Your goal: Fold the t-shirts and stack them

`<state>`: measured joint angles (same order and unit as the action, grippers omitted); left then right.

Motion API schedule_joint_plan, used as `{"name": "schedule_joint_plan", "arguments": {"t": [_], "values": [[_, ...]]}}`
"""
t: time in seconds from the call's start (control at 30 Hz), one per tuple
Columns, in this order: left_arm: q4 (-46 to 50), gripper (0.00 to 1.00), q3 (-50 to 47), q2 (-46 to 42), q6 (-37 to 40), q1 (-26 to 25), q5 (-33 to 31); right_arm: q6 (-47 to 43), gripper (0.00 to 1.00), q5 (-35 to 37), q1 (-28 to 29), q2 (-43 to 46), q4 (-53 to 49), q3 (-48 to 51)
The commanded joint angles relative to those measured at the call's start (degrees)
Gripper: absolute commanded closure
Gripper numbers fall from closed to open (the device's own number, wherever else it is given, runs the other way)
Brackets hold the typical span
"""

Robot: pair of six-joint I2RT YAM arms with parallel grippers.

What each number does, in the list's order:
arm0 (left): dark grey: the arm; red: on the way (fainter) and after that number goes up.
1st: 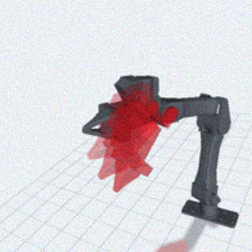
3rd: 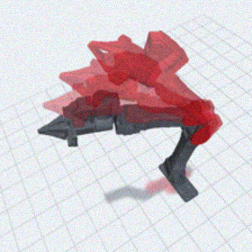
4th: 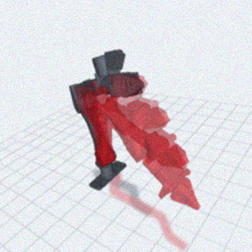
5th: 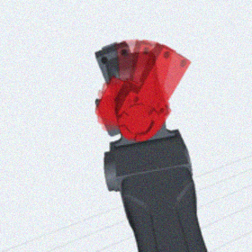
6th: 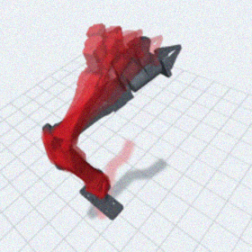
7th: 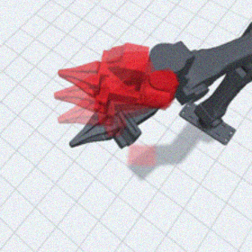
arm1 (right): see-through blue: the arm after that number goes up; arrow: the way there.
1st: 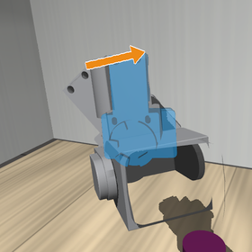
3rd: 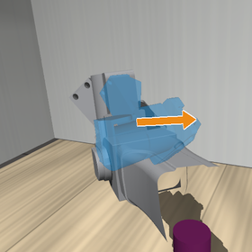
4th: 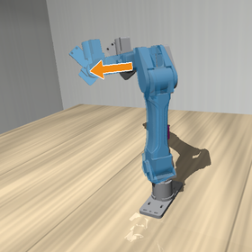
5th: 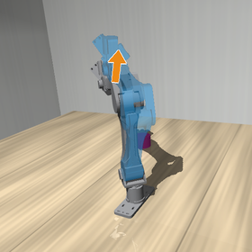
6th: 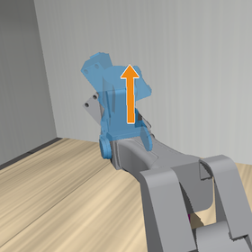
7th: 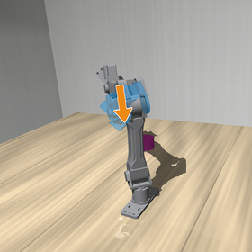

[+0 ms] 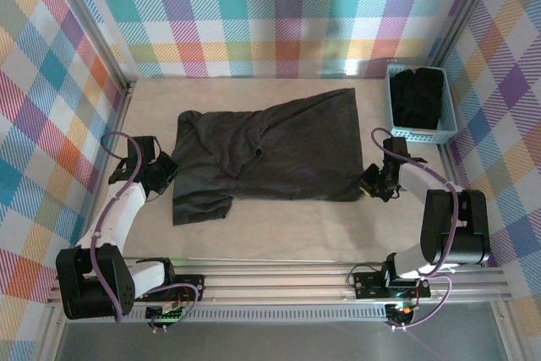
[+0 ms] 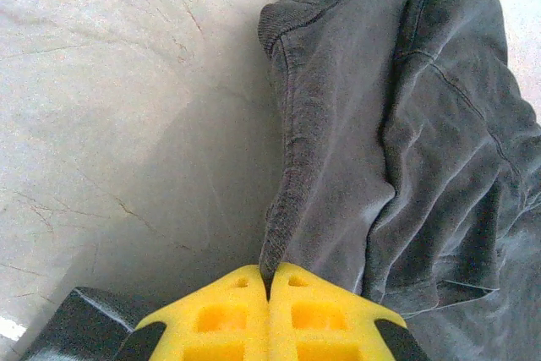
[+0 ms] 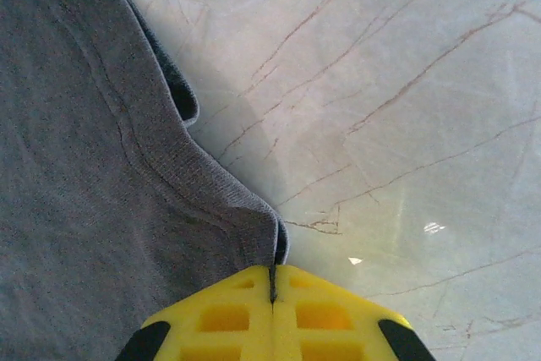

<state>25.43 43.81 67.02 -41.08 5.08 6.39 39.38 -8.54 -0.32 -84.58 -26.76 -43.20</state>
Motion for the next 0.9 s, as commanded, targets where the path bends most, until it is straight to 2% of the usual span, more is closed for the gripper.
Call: {"name": "schedule_joint_plan", "arguments": {"t": [0.0,0.27,0.7,0.87], "values": [[1.64,1.0,0.92,-0.01,0.89,0.9,0.29,-0.78,1.0,1.55,0.19,0.67,-2.05,-2.23],[2.46,1.0,1.51,0.27,1.43,0.89,-0.82,-2.26,1.0,5.9,0.15,2.86,-5.61,-5.33],[2.68,1.0,1.7,1.18,2.31,1.03,-2.0,-1.9,1.0,7.07,0.17,-3.75,-6.7,-11.74],[2.12,1.0,1.32,1.65,2.41,1.07,-1.45,-1.84,0.84,2.42,0.24,-5.98,-5.09,-11.51]]}}
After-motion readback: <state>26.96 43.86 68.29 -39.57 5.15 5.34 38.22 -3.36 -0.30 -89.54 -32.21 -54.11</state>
